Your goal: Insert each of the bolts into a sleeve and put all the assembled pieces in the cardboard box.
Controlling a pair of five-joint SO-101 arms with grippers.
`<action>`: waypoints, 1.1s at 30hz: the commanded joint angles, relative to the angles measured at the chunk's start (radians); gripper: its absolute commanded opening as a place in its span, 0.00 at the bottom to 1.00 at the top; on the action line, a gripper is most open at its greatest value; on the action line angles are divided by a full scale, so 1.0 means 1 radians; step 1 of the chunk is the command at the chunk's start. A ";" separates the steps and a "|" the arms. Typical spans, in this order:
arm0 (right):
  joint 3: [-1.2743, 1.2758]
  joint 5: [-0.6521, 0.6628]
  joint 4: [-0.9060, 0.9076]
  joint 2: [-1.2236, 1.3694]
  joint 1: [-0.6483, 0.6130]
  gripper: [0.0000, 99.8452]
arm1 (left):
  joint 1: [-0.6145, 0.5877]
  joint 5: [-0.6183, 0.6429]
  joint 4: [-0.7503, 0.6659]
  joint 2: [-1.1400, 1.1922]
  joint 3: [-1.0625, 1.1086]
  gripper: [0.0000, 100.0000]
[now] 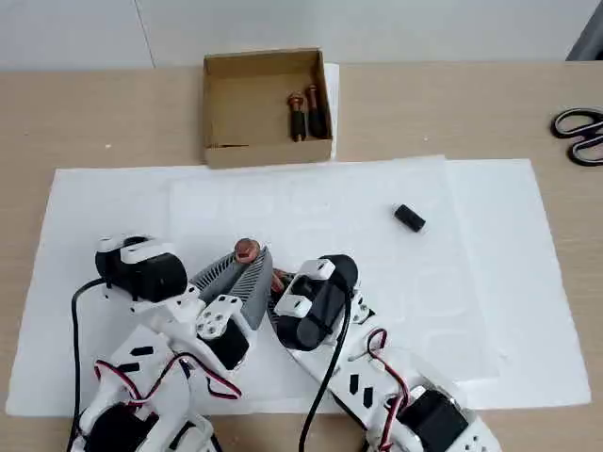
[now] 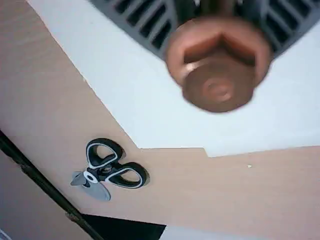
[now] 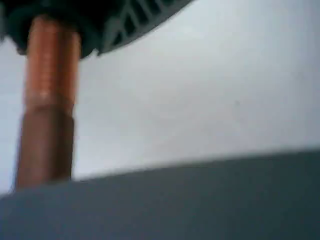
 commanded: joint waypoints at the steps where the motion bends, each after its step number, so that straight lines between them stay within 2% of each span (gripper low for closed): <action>1: -0.081 -0.003 0.004 -0.010 0.005 0.00 | 0.002 0.002 0.000 -0.009 -0.002 0.01; 4: -0.081 -0.002 0.002 -0.010 0.005 0.00 | 0.003 0.002 -0.002 -0.009 0.019 0.01; 11: -0.083 -0.002 -0.002 -0.010 0.005 0.00 | 0.107 0.000 0.002 -0.009 0.081 0.01; 28: -0.084 -0.002 -0.002 -0.010 0.005 0.00 | 0.110 0.000 0.049 -0.014 0.179 0.01; 33: -0.084 0.031 -0.002 -0.010 0.005 0.00 | 0.110 -0.005 0.063 -0.009 0.183 0.17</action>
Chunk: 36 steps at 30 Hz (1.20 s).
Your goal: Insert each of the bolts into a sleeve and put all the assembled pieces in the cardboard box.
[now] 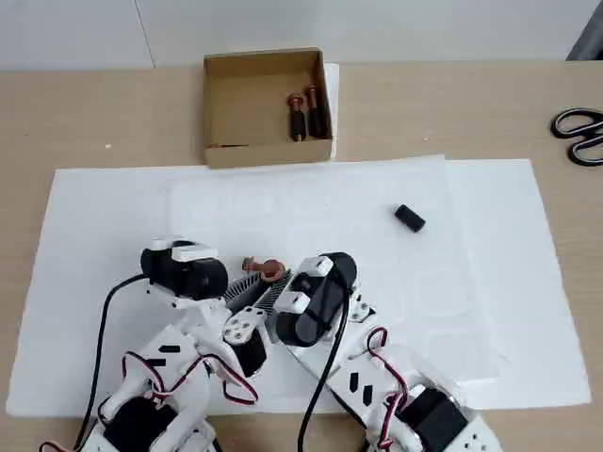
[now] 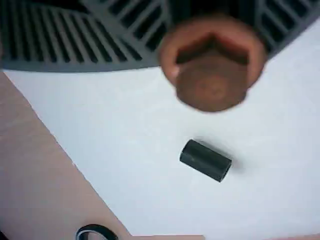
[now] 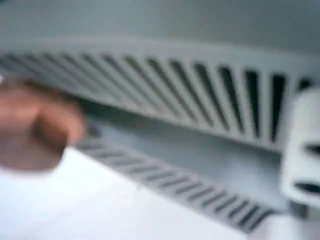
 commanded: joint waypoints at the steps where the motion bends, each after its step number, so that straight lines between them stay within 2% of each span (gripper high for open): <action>1: -0.069 0.032 -0.012 -0.015 0.001 0.00 | 0.009 -0.018 0.046 0.003 0.030 0.19; 5: -0.069 0.032 -0.012 -0.015 0.001 0.00 | 0.005 -0.032 0.055 -0.002 0.030 0.20; 14: -0.064 0.032 -0.004 -0.015 0.001 0.00 | 0.003 -0.034 -0.026 0.003 -0.047 0.19; 16: -0.063 0.031 -0.004 -0.015 0.002 0.00 | 0.003 -0.034 -0.029 0.003 -0.084 0.15; 20: -0.046 0.031 -0.005 -0.015 0.004 0.00 | 0.002 -0.034 -0.043 0.003 -0.128 0.00; 29: -0.037 0.031 -0.004 -0.015 0.004 0.00 | 0.000 -0.034 -0.089 0.003 -0.142 0.01; 36: -0.037 0.031 -0.007 -0.015 0.004 0.00 | -0.020 -0.034 -0.006 0.005 -0.125 0.14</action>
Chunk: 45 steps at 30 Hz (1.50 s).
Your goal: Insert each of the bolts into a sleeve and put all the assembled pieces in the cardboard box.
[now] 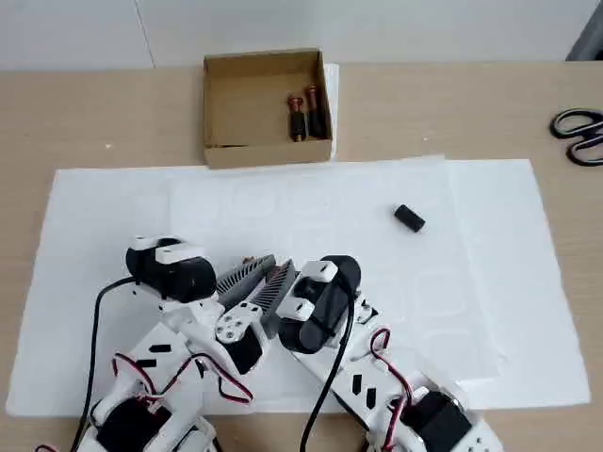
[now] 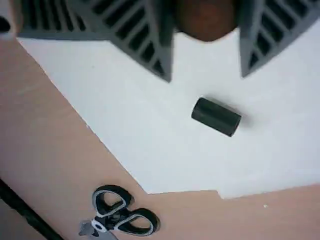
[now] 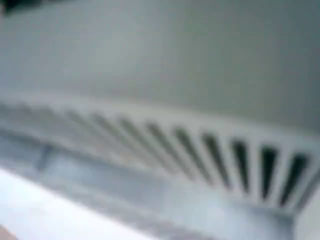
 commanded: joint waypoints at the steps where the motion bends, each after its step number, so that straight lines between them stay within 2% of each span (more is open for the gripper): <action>1: -0.028 0.014 -0.002 -0.008 0.002 0.00 | -0.003 -0.005 0.048 -0.006 -0.042 0.15; 11: -0.026 0.014 -0.001 -0.008 0.002 0.00 | -0.005 -0.002 0.066 -0.008 -0.038 0.20; 23: -0.026 0.014 0.001 -0.007 0.002 0.00 | -0.009 -0.043 0.051 -0.005 -0.147 0.20; 25: -0.026 0.014 0.001 -0.007 0.002 0.00 | -0.009 -0.044 0.048 -0.005 -0.154 0.16; 27: -0.026 0.014 0.001 -0.007 0.002 0.00 | -0.014 -0.066 0.040 -0.005 -0.176 0.08; 29: -0.026 0.014 0.001 -0.007 0.004 0.00 | -0.075 -0.077 0.002 -0.006 -0.193 0.00; 34: -0.026 0.014 0.001 -0.007 0.005 0.00 | -0.284 -0.173 -0.075 -0.006 -0.160 0.01; 37: -0.026 0.014 -0.008 -0.001 0.024 0.00 | -0.373 -0.190 -0.080 -0.006 -0.142 0.01; 41: -0.026 0.014 -0.074 0.028 0.124 0.00 | -0.453 -0.190 -0.037 -0.006 -0.079 0.01; 45: -0.064 0.014 -0.249 0.200 0.265 0.00 | -0.577 -0.190 -0.026 -0.006 0.007 0.01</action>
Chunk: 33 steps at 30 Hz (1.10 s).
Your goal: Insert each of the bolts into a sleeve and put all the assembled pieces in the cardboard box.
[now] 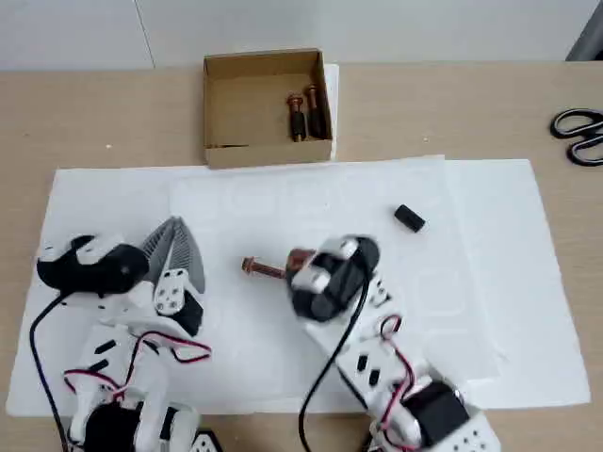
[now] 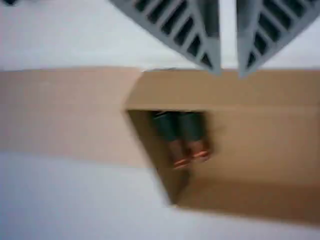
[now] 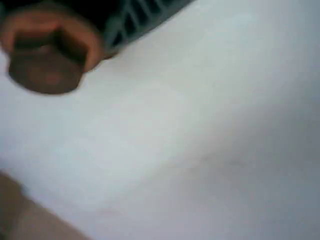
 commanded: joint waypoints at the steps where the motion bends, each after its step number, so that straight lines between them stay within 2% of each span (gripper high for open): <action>1: -0.092 0.012 -0.176 0.171 0.111 0.00 | -0.109 -0.008 0.002 0.002 0.054 0.01; 4: -0.232 -0.003 -0.255 0.426 0.154 0.00 | -0.196 -0.009 0.000 0.002 0.110 0.01; 6: -0.381 -0.063 -0.266 0.607 0.180 0.00 | -0.230 -0.017 -0.002 0.002 0.143 0.01; 11: -0.796 -0.176 -0.262 1.073 0.228 0.00 | -0.241 -0.015 0.005 0.002 0.209 0.01; 25: -1.860 -0.184 -0.251 2.104 0.229 0.00 | -0.242 -0.015 0.006 -0.003 0.160 0.01; 33: -2.349 -0.189 -0.154 2.552 0.229 0.00 | -0.242 -0.015 0.015 0.000 0.157 0.01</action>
